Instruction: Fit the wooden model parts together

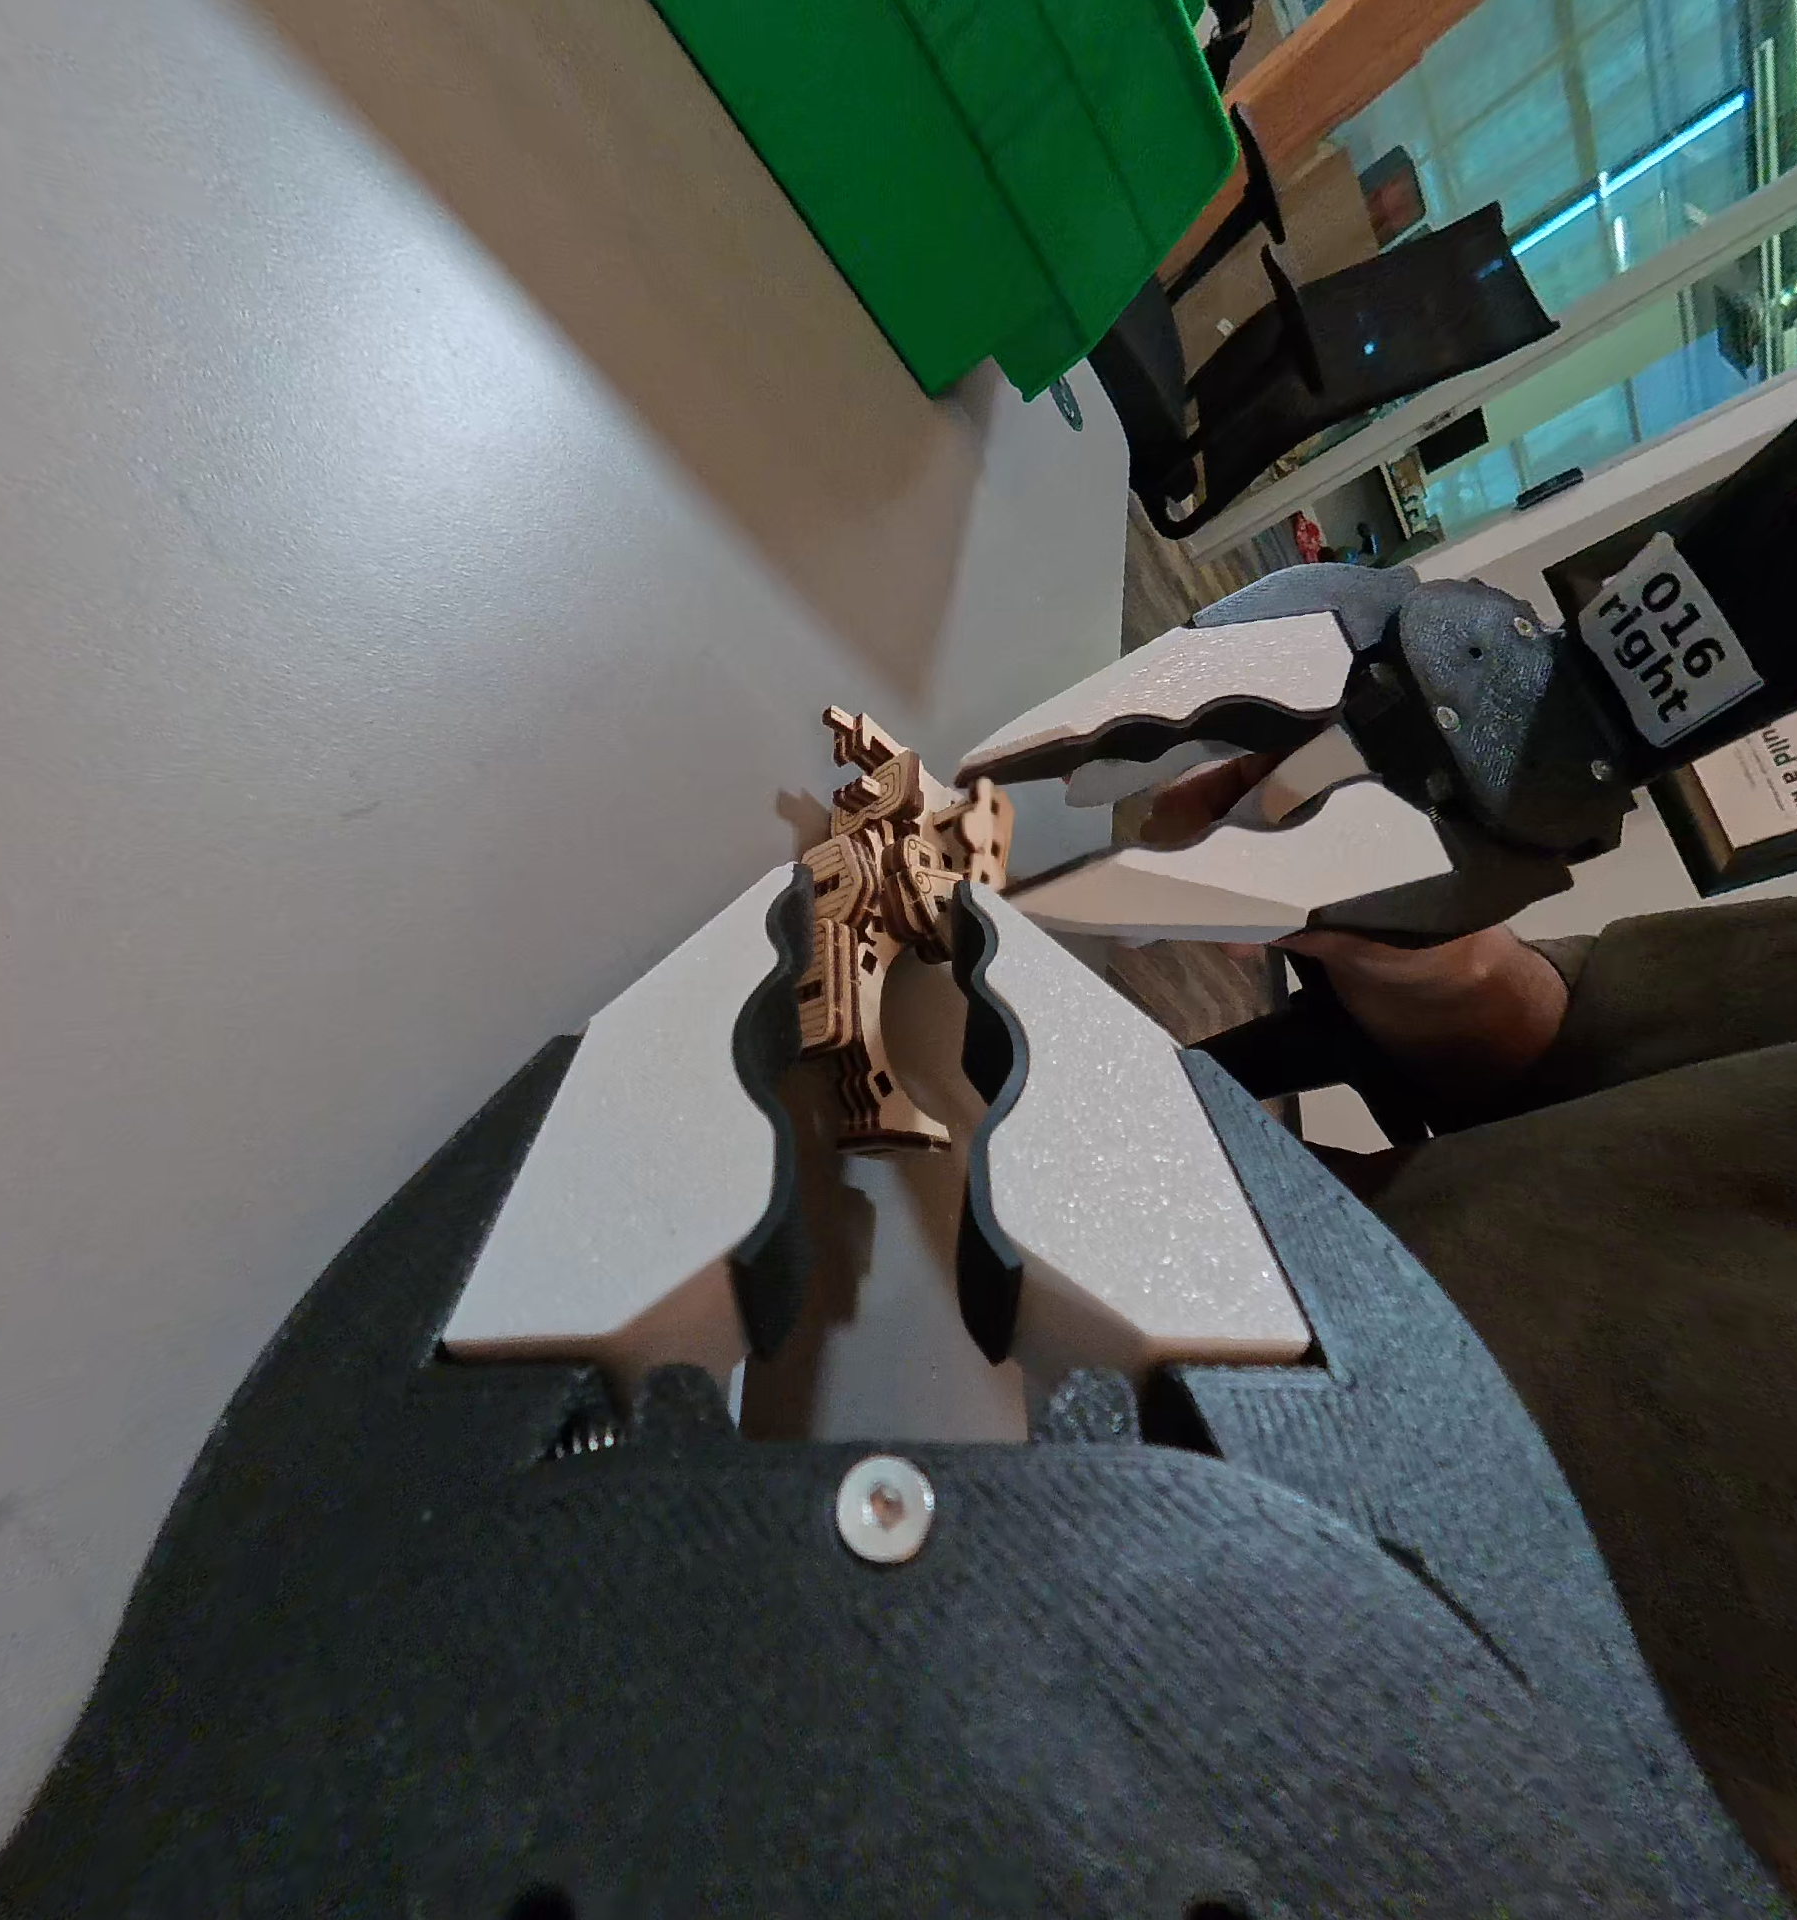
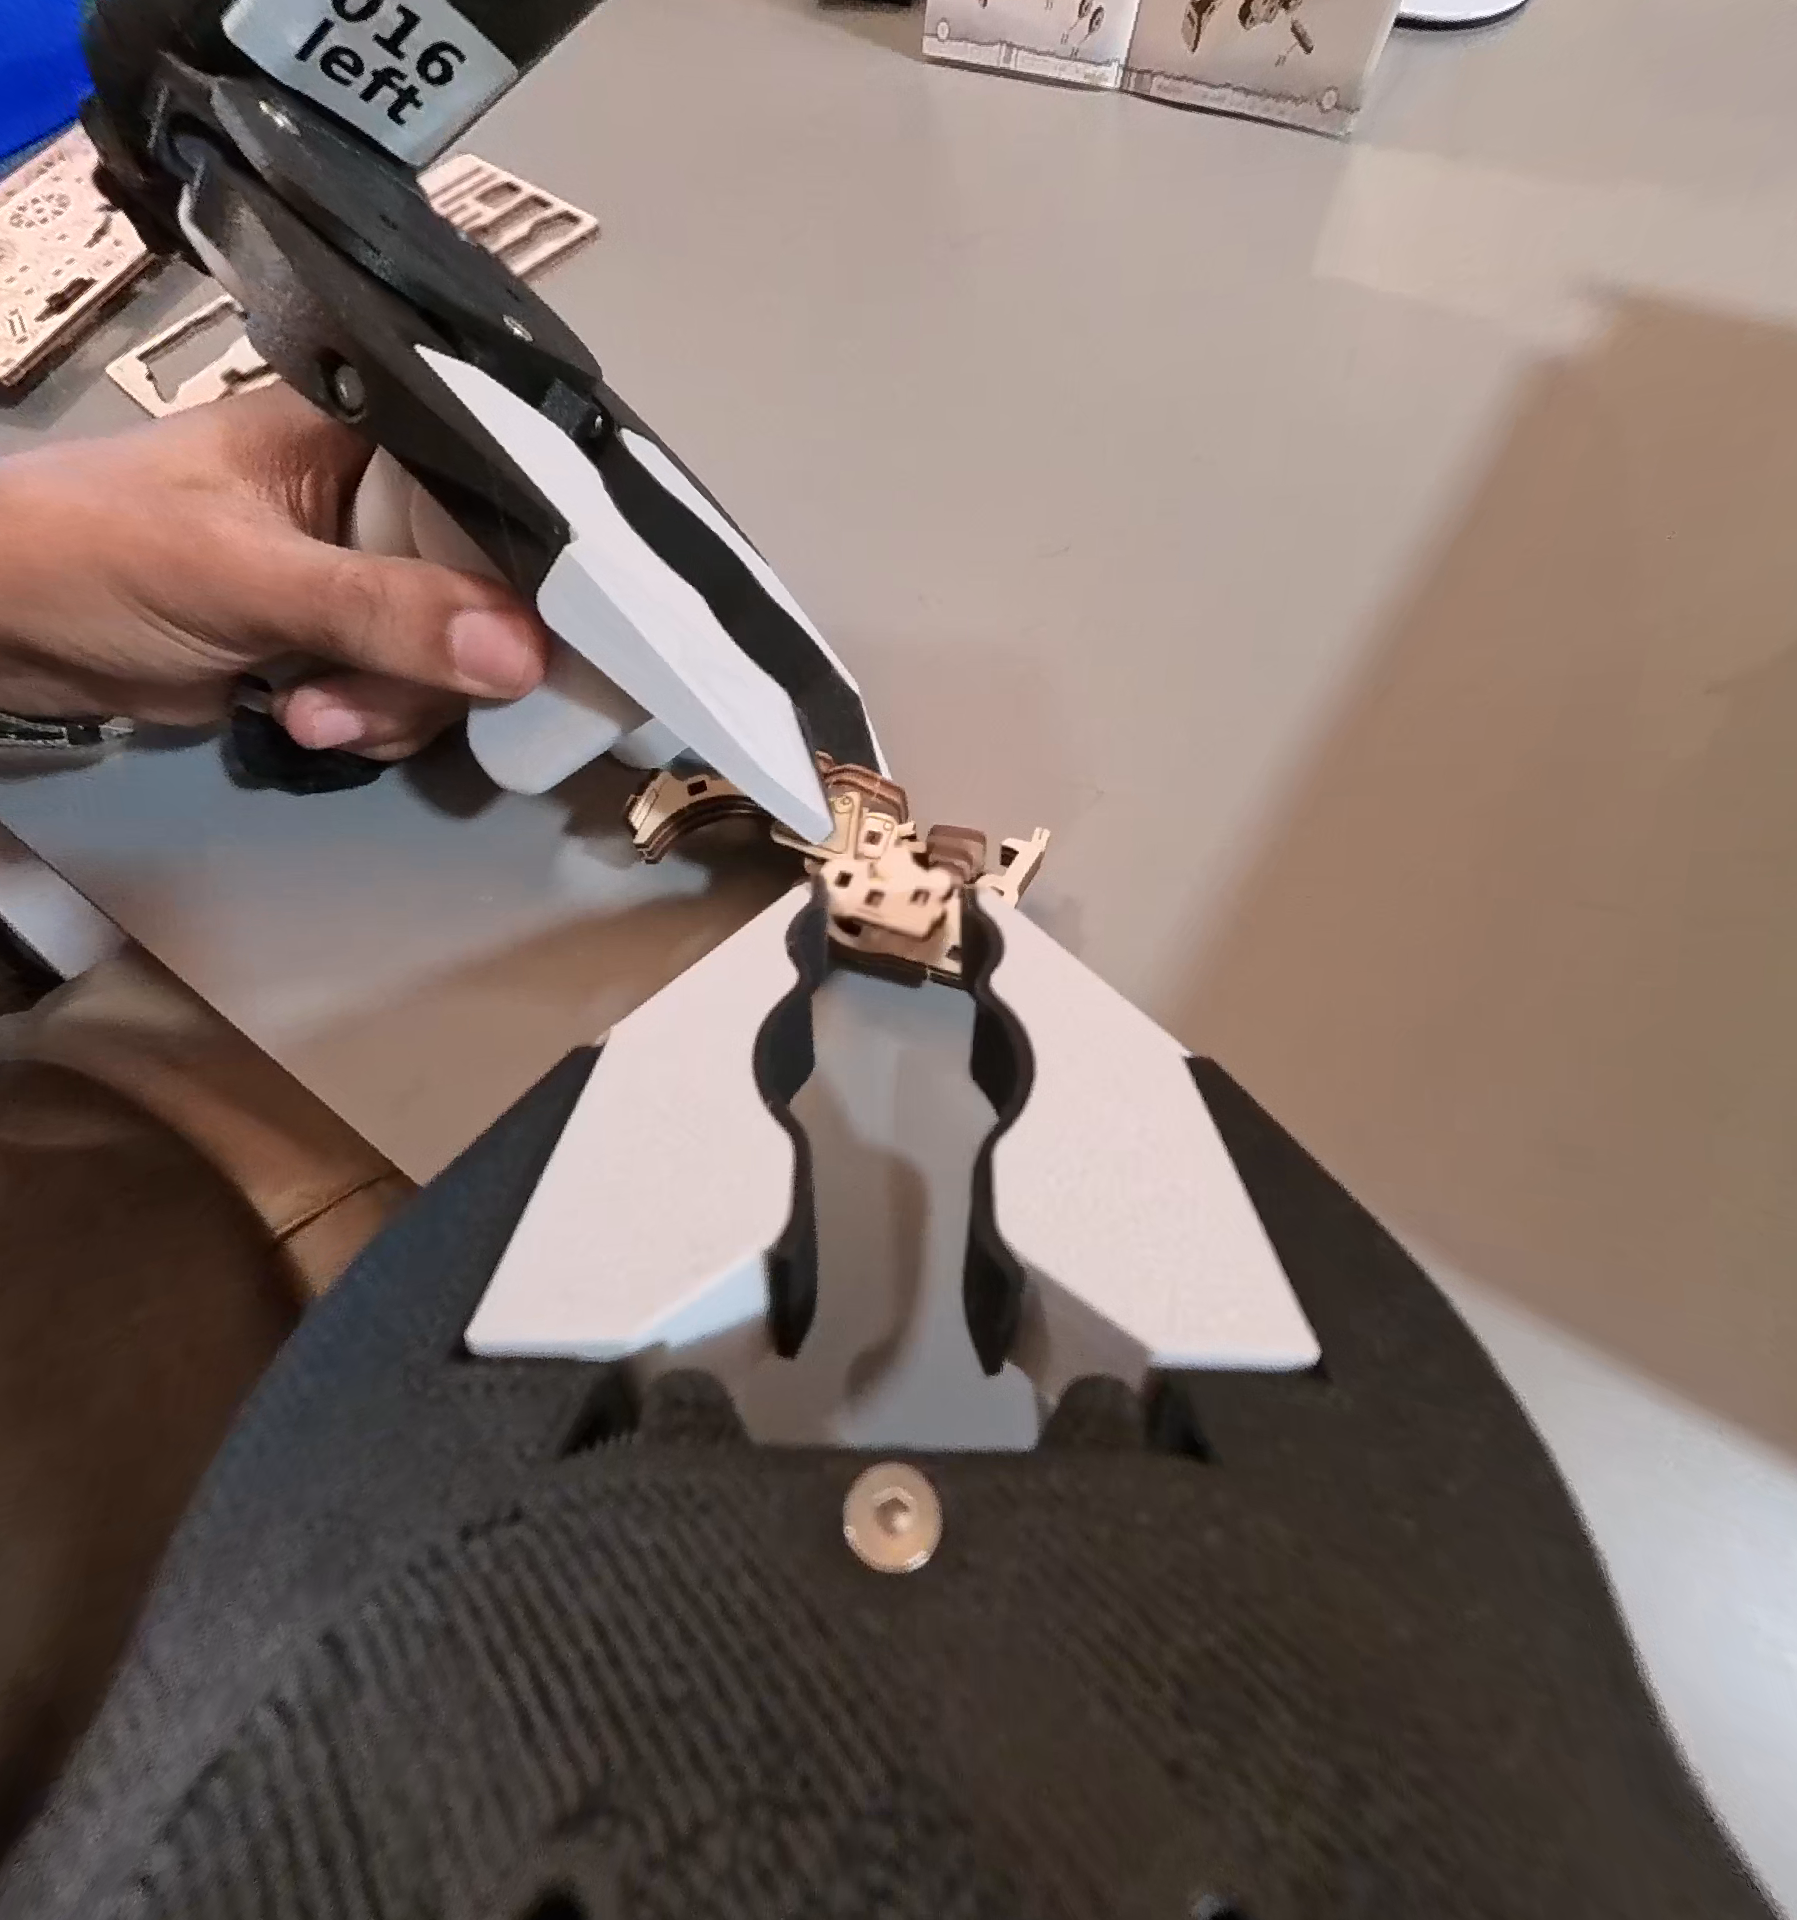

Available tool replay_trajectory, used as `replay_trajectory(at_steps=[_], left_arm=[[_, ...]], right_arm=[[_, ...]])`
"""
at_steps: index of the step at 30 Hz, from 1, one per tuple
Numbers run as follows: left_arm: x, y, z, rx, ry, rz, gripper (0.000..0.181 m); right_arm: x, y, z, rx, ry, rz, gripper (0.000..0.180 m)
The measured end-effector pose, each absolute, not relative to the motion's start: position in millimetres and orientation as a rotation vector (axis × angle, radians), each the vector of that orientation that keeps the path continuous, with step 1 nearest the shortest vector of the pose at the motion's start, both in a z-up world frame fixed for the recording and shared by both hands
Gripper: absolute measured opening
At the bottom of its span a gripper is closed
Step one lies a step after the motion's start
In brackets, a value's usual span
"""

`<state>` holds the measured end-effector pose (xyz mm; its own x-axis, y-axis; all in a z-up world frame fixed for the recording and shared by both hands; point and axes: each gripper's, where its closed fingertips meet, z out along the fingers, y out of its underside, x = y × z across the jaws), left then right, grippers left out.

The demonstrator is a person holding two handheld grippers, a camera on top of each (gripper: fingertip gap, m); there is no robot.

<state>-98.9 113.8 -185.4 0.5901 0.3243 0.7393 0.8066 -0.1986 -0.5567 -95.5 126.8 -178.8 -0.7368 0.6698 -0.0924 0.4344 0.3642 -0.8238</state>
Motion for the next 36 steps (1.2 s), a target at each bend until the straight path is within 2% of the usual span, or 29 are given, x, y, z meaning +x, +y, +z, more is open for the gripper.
replay_trajectory(at_steps=[9,15,23,29,36], left_arm=[[-99,114,-185,-1.777,-0.928,-0.582,0.024],[-99,114,-185,-1.774,-0.929,-0.585,0.024],[-105,111,-184,-1.737,-0.968,-0.574,0.023],[-105,111,-185,-1.732,-0.972,-0.584,0.022],[-105,110,-184,-1.728,-0.975,-0.59,0.022]], right_arm=[[-94,123,-177,-0.923,-2.372,1.304,0.025],[-96,132,-153,-0.806,-2.299,1.403,0.023],[-71,133,-186,-0.8,-2.532,1.187,0.018],[-64,137,-199,-0.774,-2.599,1.11,0.005],[-69,138,-204,-0.839,-2.605,1.183,0.01]])
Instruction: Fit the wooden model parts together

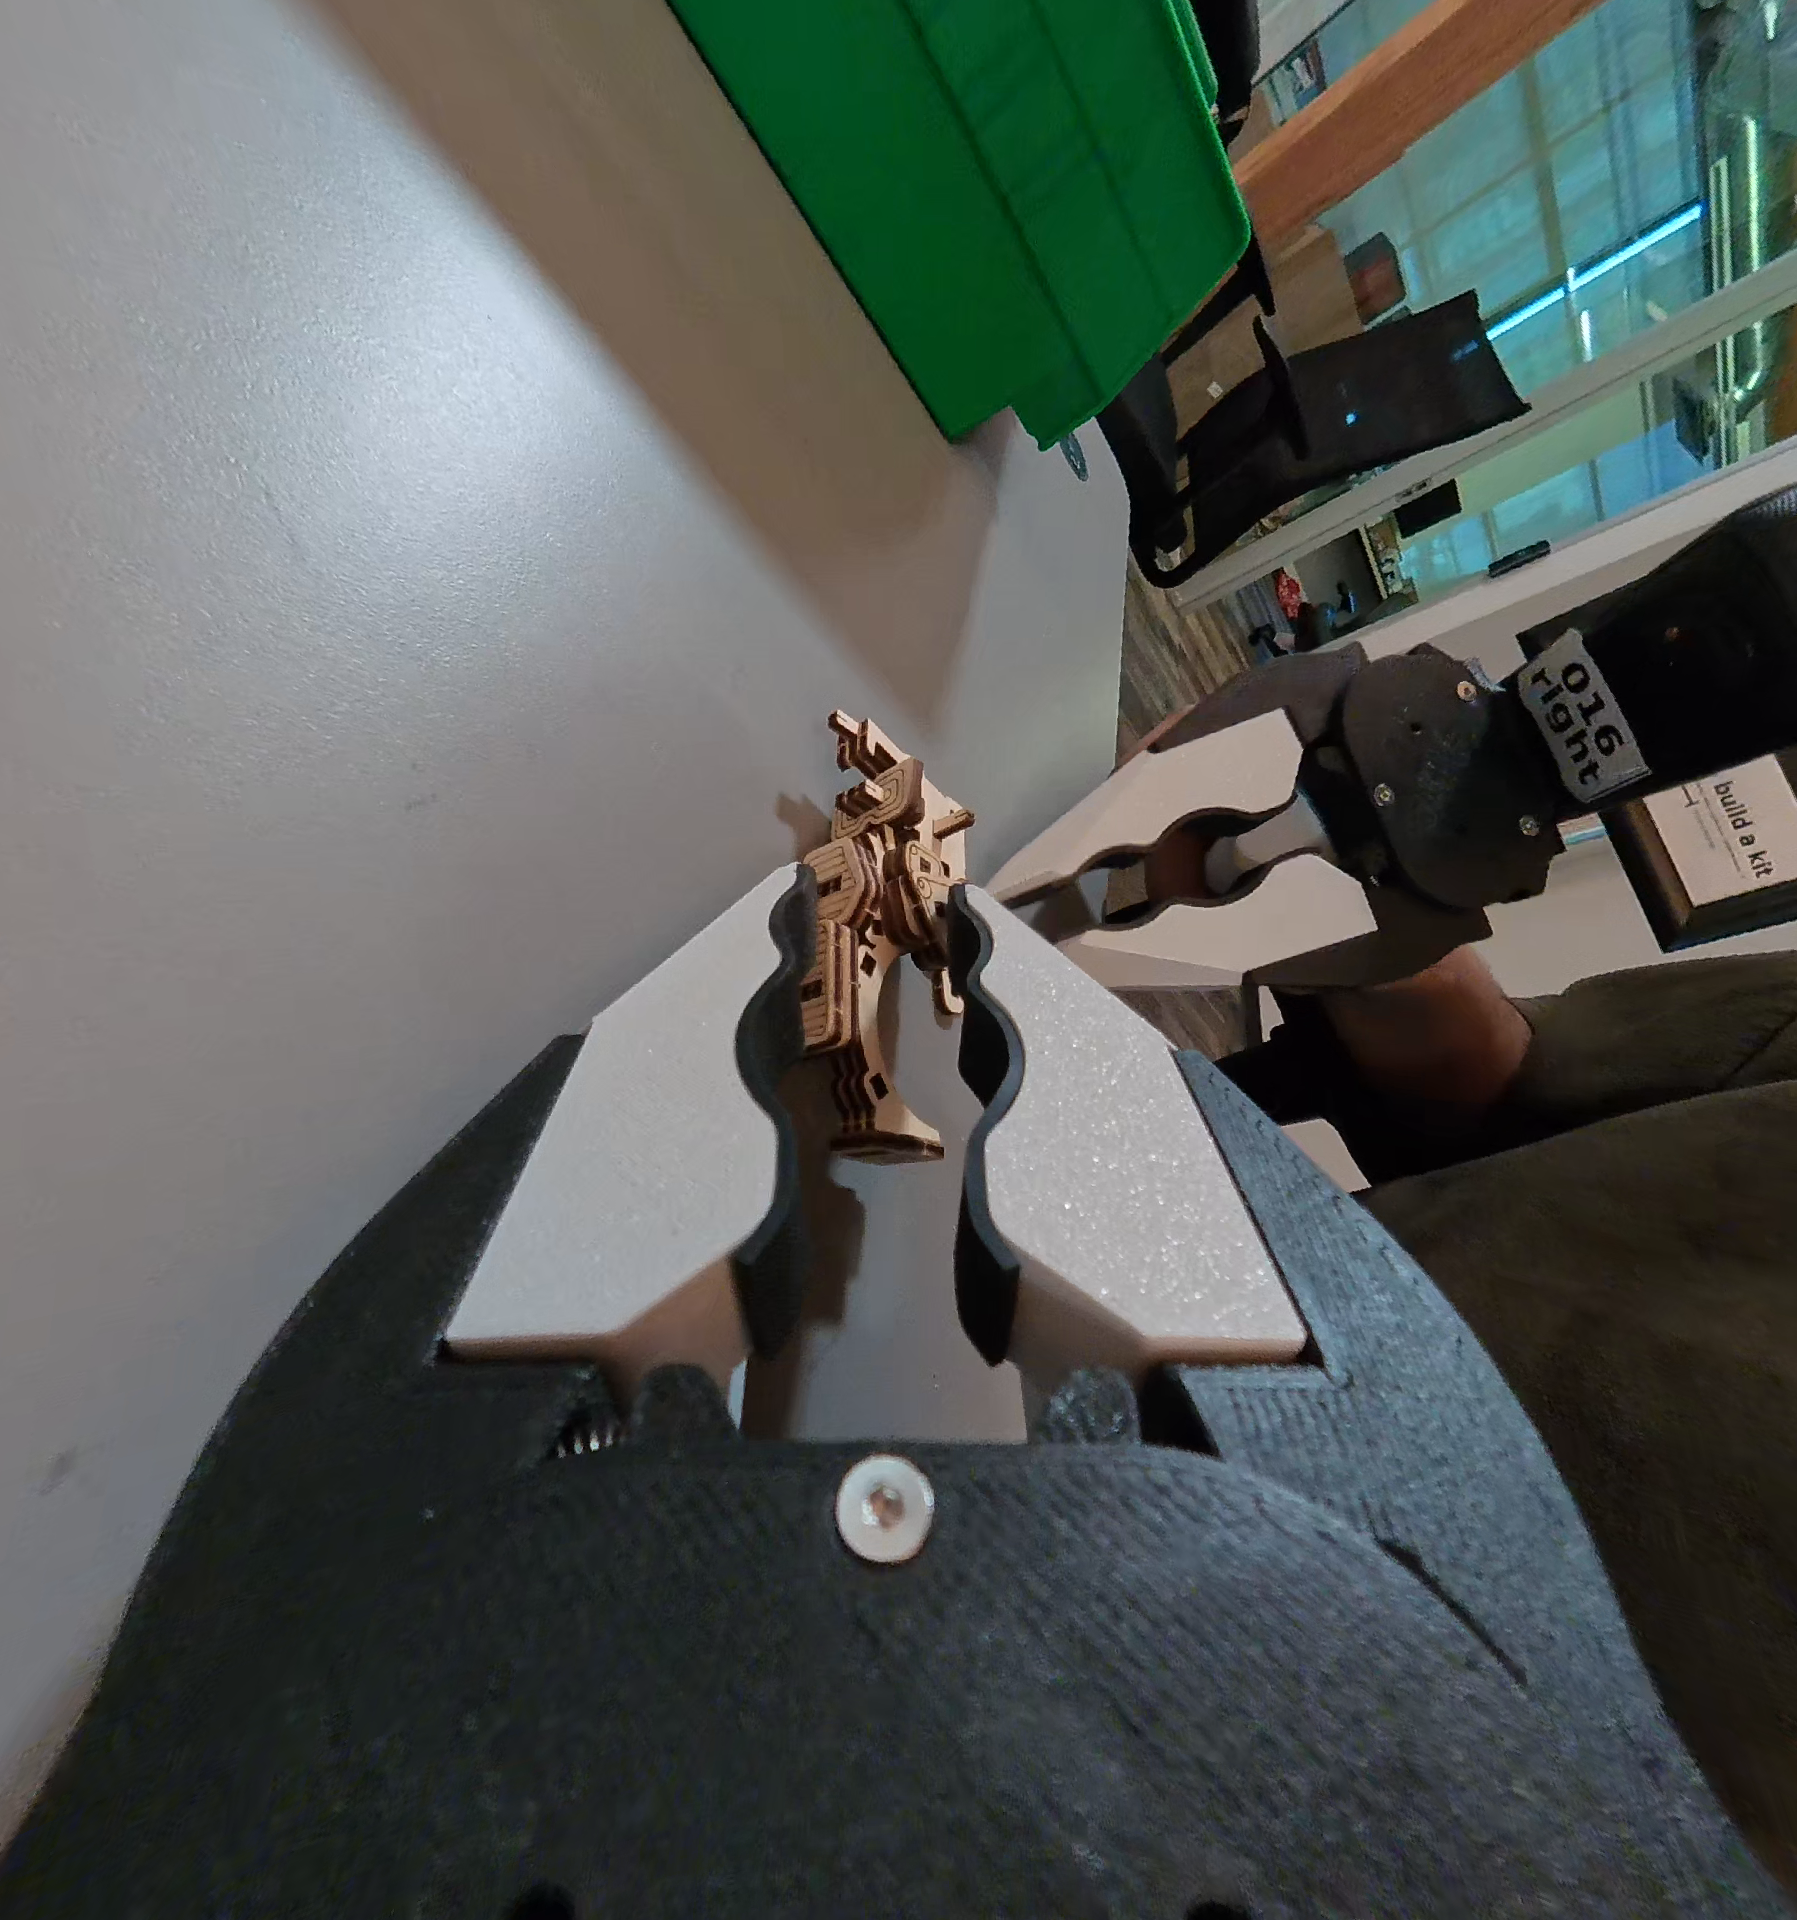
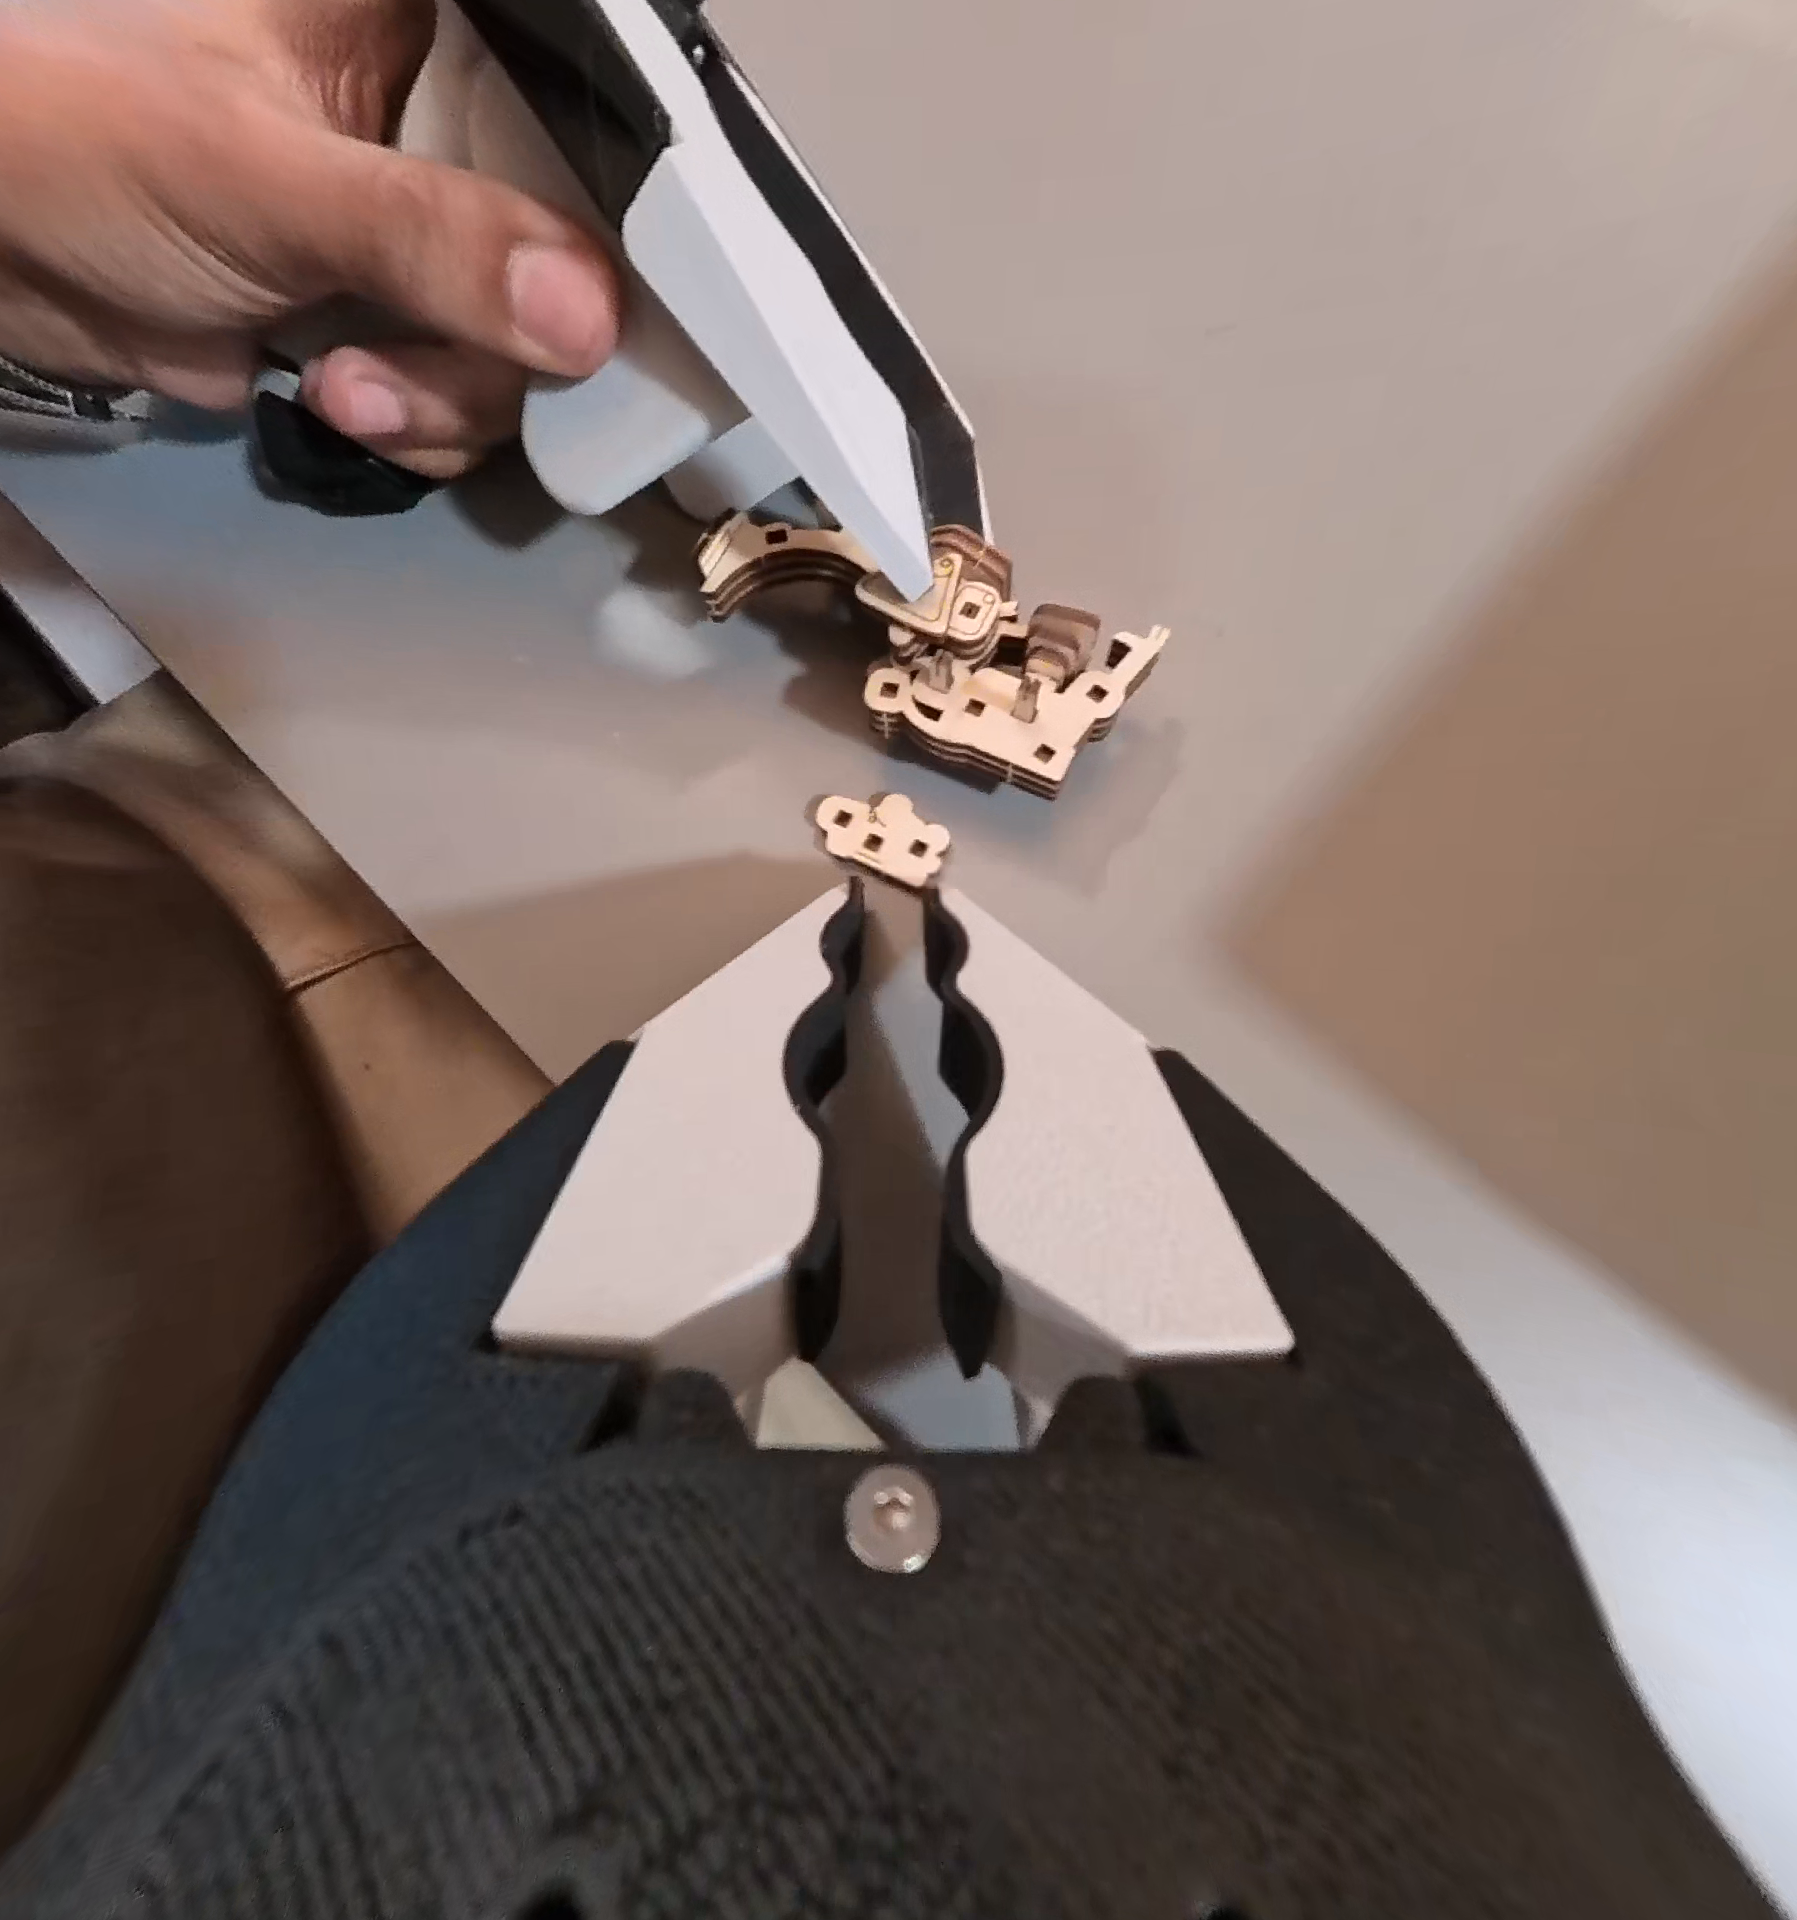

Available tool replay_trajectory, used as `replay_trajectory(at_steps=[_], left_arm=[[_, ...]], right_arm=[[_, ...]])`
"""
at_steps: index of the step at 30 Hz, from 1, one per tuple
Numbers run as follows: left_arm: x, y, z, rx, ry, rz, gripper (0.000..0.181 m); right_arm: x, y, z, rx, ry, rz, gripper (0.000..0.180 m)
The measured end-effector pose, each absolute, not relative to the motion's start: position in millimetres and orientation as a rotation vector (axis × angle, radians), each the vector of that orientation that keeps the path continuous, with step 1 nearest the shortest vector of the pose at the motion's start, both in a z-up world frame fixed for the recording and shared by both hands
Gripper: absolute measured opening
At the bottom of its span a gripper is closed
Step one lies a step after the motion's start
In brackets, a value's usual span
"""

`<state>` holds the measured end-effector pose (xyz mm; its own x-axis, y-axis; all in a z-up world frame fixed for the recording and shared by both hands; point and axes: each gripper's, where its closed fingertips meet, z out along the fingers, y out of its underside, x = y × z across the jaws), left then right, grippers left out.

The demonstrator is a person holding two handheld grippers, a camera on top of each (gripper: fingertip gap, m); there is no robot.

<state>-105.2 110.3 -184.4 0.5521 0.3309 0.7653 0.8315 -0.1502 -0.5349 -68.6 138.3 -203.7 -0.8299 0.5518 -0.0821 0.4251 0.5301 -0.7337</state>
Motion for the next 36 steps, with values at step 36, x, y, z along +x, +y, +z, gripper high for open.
replay_trajectory(at_steps=[36], left_arm=[[-112,106,-181,-1.679,-1.0,-0.571,0.015]], right_arm=[[-68,133,-201,-0.631,-2.584,1.119,0.024]])
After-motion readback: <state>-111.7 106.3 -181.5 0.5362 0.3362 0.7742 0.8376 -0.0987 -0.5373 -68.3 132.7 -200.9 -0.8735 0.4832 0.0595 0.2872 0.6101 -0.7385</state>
